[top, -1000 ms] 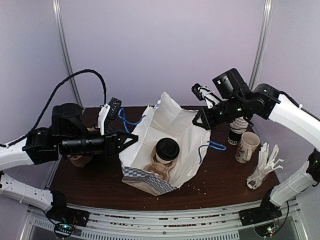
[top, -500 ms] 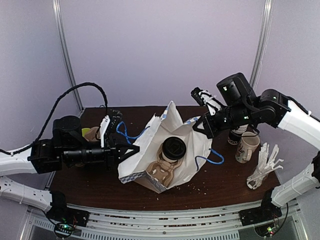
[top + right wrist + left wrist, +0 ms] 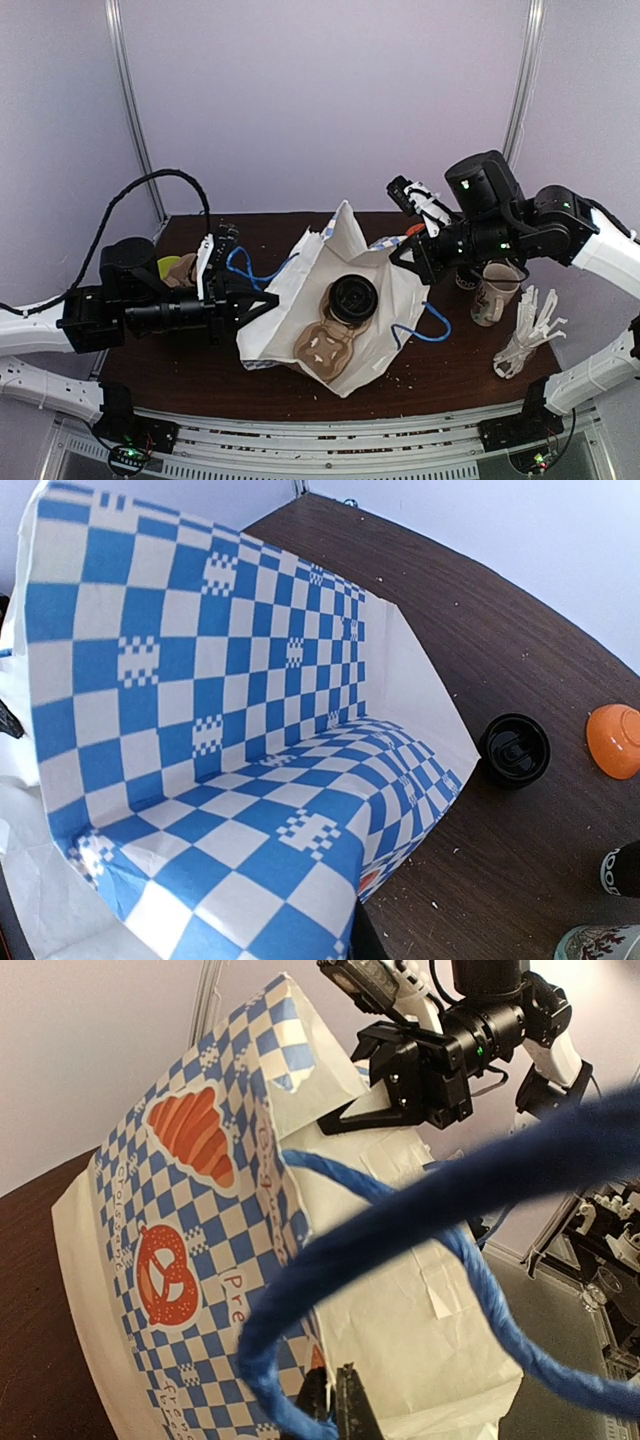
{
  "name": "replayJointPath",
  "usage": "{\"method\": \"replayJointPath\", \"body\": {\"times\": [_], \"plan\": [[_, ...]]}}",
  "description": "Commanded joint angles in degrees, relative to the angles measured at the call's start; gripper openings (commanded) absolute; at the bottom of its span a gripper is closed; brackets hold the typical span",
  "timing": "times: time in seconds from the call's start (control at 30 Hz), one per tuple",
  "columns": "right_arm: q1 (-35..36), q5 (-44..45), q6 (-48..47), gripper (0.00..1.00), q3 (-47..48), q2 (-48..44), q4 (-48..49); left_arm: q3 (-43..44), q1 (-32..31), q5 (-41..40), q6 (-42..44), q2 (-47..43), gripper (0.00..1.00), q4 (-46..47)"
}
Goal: Pack the takeout coffee
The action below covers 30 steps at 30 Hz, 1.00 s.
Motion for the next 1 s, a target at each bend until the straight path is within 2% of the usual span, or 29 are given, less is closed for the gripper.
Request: {"method": "replayJointPath", "body": {"times": [0.0,0.6,0.8,0.97], "plan": [[0.5,0.9,-0.4,0.03,-0.2,-2.9,3.5,1.3,0.3,1.2,1.5,-0.5,0.00,3.0],[0.5,-1.3,0.8,0.03,-2.3,-7.3,7.1,-0.9,0.2,3.5,2.3,-2.9,0.00,5.4],[0.3,5.2,4.7,0.03,0.5,-3.2,4.3,2.0,0.2,-1.6,-4.6,-0.3,0.00,1.6],[-1.3,5.4,7.5,0.03,5.4,2.2,1.4,7.6,0.3,-3.0,-9.8,4.7,0.00,-3.7]]}}
